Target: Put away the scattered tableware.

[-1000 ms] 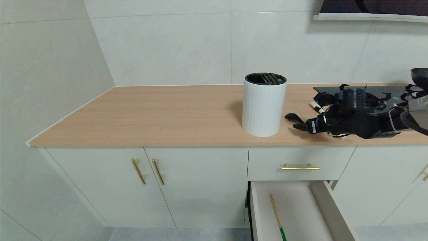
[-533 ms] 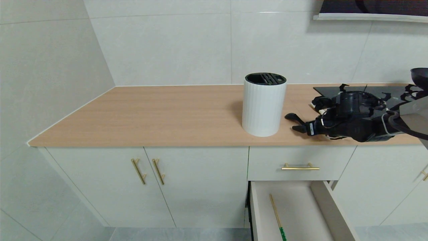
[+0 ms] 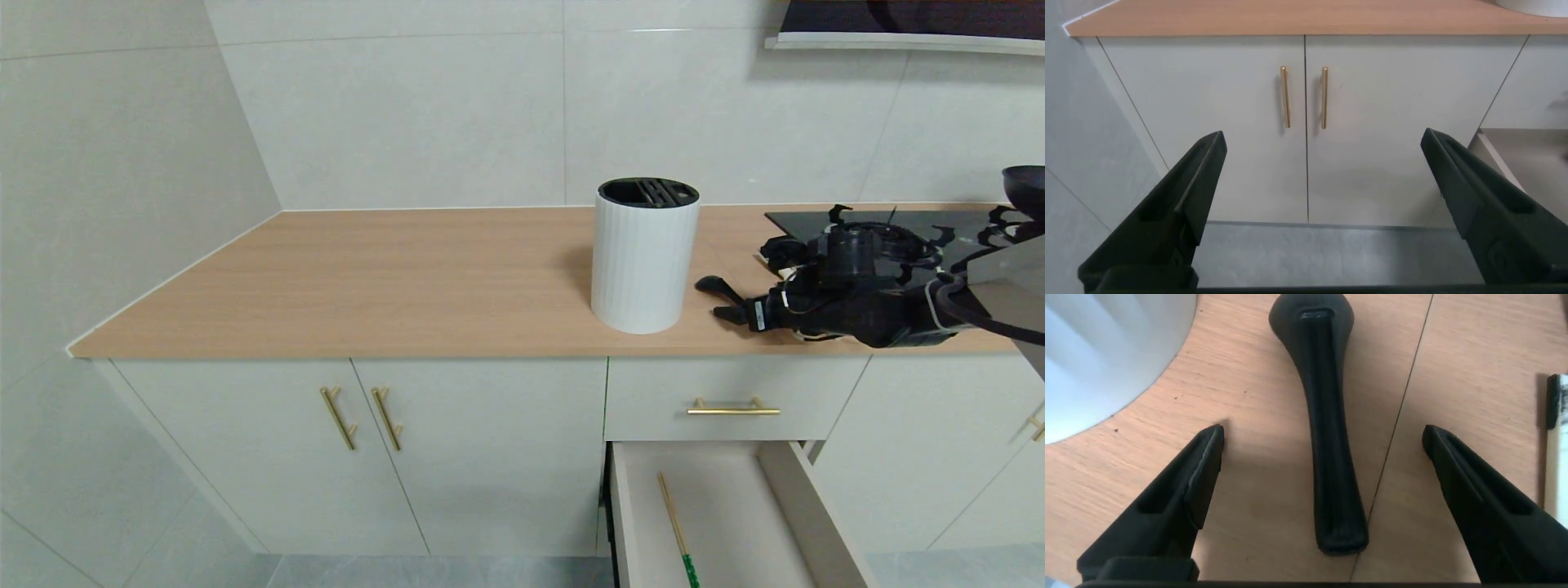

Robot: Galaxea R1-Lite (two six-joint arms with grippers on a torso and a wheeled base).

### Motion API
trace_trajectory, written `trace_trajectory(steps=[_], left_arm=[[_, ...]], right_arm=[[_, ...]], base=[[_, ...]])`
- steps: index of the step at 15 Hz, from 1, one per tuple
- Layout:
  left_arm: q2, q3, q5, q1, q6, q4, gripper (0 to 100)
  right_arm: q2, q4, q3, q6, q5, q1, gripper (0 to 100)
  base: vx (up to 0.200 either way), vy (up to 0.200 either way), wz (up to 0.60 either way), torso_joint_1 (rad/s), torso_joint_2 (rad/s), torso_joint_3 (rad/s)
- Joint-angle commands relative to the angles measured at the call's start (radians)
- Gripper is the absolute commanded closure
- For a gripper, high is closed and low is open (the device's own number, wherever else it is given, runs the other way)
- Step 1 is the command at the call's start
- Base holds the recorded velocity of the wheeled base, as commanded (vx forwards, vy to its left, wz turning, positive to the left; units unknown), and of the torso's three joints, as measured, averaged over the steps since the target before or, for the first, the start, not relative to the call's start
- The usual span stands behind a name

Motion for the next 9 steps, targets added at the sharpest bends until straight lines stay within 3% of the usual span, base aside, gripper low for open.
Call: trace_trajectory(steps=[1, 9], left_arm=[[0.000, 0.000, 0.001, 0.000, -0.001, 0.000, 0], [0.000, 0.000, 0.001, 0.000, -0.001, 0.000, 0]], right_arm=[[0.005, 0.001, 0.000, -0.001, 0.001, 0.001, 100], [0.011, 0.006, -0.002, -0.001, 0.000, 0.001, 100]], base=[[0.000, 0.000, 0.00, 0.000, 0.00, 0.000], [0.000, 0.000, 0.00, 0.000, 0.00, 0.000]])
